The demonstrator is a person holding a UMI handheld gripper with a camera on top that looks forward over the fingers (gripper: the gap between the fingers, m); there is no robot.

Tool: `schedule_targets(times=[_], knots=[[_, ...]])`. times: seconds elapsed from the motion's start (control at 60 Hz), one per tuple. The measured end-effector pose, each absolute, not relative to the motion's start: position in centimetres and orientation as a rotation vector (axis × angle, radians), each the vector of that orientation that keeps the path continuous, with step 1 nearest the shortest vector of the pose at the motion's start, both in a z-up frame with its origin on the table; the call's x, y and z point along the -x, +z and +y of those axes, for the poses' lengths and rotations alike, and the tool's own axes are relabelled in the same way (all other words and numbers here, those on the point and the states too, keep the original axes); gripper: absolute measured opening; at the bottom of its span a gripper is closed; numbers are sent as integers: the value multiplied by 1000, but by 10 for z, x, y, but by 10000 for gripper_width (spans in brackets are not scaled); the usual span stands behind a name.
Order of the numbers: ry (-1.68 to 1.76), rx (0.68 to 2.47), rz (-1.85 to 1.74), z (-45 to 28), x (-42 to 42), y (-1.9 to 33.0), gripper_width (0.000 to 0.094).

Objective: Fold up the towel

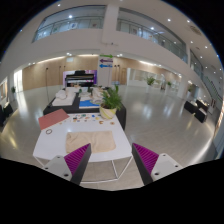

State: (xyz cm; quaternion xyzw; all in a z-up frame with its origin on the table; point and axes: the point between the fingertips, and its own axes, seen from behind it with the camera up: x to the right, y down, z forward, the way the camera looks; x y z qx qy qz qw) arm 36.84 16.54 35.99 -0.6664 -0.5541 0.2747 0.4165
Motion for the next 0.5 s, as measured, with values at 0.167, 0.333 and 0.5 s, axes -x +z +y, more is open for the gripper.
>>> schedule_targets(times=[0.167, 0.333, 0.5], knots=[[764, 1610, -1511, 88, -336, 339, 859], [866, 1524, -1638, 13, -299, 306, 857], [991, 1472, -1746, -68, -237, 249, 852]])
